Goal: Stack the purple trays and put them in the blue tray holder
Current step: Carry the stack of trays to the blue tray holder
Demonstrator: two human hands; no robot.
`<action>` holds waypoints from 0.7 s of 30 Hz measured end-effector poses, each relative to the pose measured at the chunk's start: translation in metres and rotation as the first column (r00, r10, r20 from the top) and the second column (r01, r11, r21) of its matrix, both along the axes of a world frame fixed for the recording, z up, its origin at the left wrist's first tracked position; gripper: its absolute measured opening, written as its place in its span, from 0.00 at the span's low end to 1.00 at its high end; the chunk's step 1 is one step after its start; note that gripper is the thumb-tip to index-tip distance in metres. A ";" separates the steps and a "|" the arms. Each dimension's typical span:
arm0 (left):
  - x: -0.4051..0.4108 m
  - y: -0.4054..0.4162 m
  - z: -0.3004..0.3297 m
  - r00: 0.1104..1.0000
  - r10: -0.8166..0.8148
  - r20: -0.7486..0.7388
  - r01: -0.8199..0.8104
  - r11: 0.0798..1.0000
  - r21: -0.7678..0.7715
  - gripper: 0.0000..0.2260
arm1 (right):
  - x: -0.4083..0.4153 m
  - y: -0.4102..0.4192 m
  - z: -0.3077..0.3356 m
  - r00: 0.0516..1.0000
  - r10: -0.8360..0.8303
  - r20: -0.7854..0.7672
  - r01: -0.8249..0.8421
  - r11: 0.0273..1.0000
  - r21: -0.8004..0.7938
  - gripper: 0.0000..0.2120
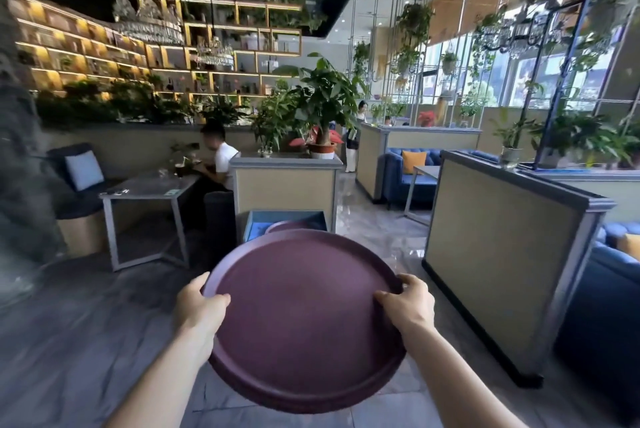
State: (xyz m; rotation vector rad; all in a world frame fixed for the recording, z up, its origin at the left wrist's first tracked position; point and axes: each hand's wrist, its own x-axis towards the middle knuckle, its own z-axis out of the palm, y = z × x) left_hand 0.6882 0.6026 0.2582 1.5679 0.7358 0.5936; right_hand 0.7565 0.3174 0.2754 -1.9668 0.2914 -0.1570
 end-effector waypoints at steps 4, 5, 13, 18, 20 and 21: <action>0.026 0.002 -0.006 1.000 0.015 -0.006 -0.015 1.000 -0.007 0.26 | 0.031 0.001 -0.006 0.999 0.036 -0.013 -0.036 0.999 -0.001 0.26; 0.035 0.003 -0.008 1.000 0.018 -0.006 -0.018 1.000 -0.011 0.26 | 0.040 0.002 -0.008 0.999 0.043 -0.017 -0.043 0.999 -0.001 0.27; 0.128 0.029 -0.035 0.999 0.035 -0.013 -0.035 0.999 -0.028 0.27 | 0.134 0.031 -0.027 0.998 0.056 -0.030 -0.056 0.998 -0.009 0.27; 0.217 0.067 -0.052 0.999 0.023 -0.027 -0.024 0.998 -0.054 0.27 | 0.216 0.069 -0.041 0.999 0.037 -0.039 -0.038 0.999 -0.021 0.29; 0.255 0.085 -0.057 0.999 0.018 -0.035 -0.019 0.999 -0.046 0.26 | 0.252 0.087 -0.044 0.999 0.029 -0.046 -0.031 0.999 -0.029 0.29; 0.279 0.096 -0.059 0.999 0.013 -0.042 -0.015 0.999 -0.045 0.26 | 0.276 0.099 -0.045 0.999 0.021 -0.048 -0.023 0.999 -0.032 0.29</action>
